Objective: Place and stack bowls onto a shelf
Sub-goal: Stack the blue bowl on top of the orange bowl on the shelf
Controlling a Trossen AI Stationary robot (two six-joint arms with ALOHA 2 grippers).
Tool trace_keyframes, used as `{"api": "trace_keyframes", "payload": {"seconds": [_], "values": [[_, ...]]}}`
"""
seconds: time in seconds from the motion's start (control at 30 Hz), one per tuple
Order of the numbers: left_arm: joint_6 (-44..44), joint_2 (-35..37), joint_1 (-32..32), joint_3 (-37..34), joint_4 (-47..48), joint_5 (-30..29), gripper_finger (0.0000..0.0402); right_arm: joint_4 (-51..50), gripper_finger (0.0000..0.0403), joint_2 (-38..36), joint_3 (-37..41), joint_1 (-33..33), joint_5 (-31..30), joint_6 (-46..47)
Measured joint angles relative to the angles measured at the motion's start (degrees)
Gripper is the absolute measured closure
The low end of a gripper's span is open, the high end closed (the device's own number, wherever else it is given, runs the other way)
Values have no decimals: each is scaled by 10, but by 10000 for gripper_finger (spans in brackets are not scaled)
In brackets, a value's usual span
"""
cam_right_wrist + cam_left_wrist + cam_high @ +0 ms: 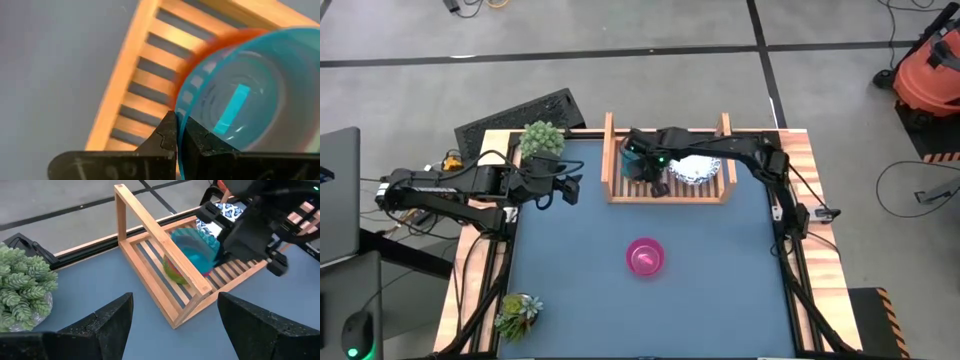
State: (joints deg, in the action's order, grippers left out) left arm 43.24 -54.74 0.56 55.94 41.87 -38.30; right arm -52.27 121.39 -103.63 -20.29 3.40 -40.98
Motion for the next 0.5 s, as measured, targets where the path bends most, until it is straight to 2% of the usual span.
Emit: {"api": "trace_keyframes", "payload": {"seconds": [0.5], "values": [[4,0,0,0,9,0,127,11,285,-1,-3,-7,-9,13]]}}
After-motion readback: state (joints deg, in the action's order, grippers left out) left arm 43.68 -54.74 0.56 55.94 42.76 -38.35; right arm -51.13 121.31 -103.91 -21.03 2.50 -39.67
